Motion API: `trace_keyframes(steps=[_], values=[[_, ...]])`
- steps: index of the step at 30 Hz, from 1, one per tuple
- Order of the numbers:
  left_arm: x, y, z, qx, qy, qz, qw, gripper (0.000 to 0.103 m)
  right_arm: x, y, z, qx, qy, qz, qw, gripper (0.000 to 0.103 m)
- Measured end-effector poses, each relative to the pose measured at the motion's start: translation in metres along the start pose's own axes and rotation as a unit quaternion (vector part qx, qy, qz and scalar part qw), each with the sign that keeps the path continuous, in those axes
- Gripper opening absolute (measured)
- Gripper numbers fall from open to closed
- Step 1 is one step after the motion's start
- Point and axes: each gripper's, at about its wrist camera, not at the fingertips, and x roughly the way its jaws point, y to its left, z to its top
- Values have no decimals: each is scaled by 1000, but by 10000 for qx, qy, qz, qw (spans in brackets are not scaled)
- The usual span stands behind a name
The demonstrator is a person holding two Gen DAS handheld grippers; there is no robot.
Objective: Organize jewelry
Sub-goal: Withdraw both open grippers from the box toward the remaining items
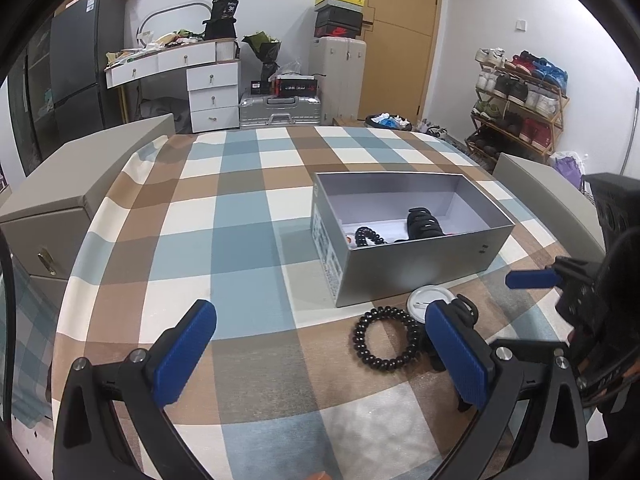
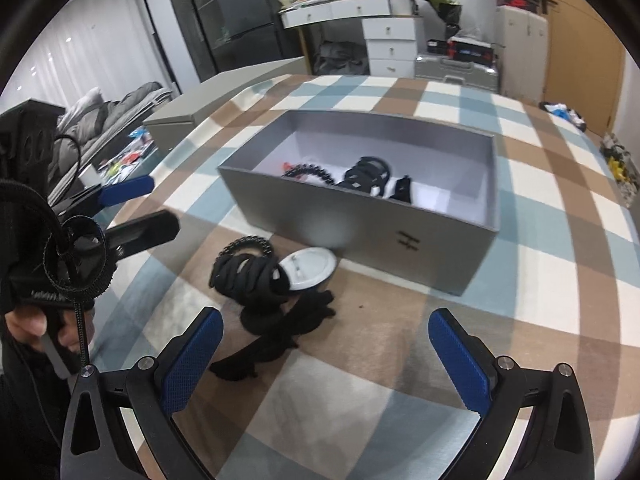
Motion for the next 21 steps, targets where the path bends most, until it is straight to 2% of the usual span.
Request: trace_keyframes(steps=[10, 17, 21], values=[[-3, 21, 4, -355, -70, 8, 9993, 102, 15, 20, -5, -304, 234, 55, 9992, 103], [-1, 22, 3, -369, -45, 15, 9993, 102, 23, 28, -7, -436, 312, -162, 9984, 103], [0, 20, 2, -311, -3, 21, 9995, 102, 24, 23, -9, -589, 510, -477, 9958, 103]])
